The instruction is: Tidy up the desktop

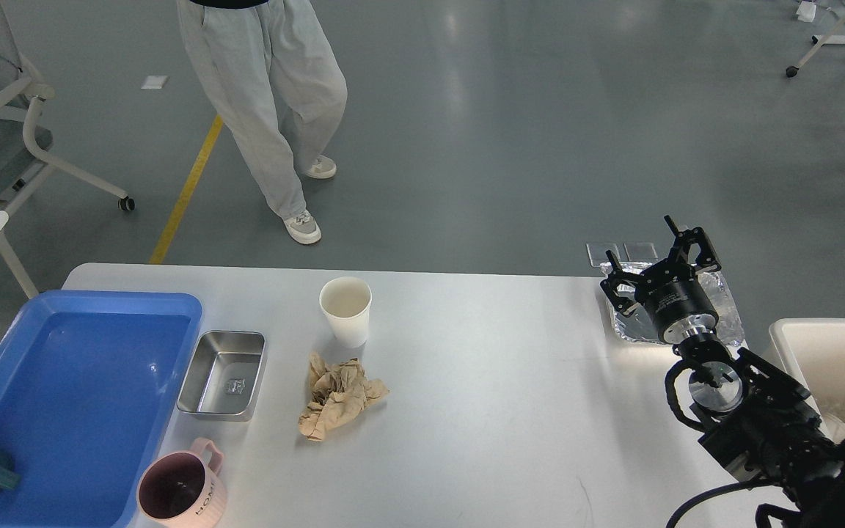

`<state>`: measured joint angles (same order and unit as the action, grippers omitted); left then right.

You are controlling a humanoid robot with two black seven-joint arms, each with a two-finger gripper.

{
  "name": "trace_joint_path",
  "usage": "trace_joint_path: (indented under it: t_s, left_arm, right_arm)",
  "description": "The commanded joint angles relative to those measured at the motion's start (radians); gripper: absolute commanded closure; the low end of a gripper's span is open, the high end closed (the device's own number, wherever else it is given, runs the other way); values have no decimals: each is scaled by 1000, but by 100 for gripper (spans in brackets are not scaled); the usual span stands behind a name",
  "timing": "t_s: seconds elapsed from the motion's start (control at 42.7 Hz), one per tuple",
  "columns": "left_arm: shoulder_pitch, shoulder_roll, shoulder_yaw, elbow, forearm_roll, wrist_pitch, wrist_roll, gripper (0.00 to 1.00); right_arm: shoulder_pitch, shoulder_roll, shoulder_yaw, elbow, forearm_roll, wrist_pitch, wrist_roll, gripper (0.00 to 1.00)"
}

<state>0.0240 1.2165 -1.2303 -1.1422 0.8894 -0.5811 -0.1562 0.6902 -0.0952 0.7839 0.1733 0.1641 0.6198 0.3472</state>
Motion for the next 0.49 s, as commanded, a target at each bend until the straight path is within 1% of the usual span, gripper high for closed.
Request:
trace_joint_path:
  t_s: [0.0, 0.141, 0.164, 0.211, 0.258, 0.351, 0.469]
  left_arm:
    - [1, -6, 9, 25, 2, 20, 26, 3]
    - [-3, -23, 9, 24, 8, 18, 4, 4]
    - [-3, -26, 6, 19, 6, 6, -6, 6]
    - [-1, -14, 9, 10, 6, -5, -41, 9]
    - [-1, -9, 9, 12, 8, -26, -77, 9]
    - [-3, 6, 8, 19, 11, -66, -91, 9]
    - [-1, -15, -1, 45, -3, -63, -103, 7]
  right_arm:
    - [-1, 0, 0, 0, 0, 0, -1, 0]
    - [-1, -1, 0, -1, 0, 0, -1, 0]
    - [-1, 0, 0, -1, 0, 0, -1, 0]
    - [-1, 0, 0, 0, 0, 0, -1, 0]
    - [-1, 0, 0, 0, 0, 0, -1, 0]
    - [-1, 3, 0, 0, 0, 0, 1, 0]
    - [-1, 3, 0, 0, 0, 0, 1, 0]
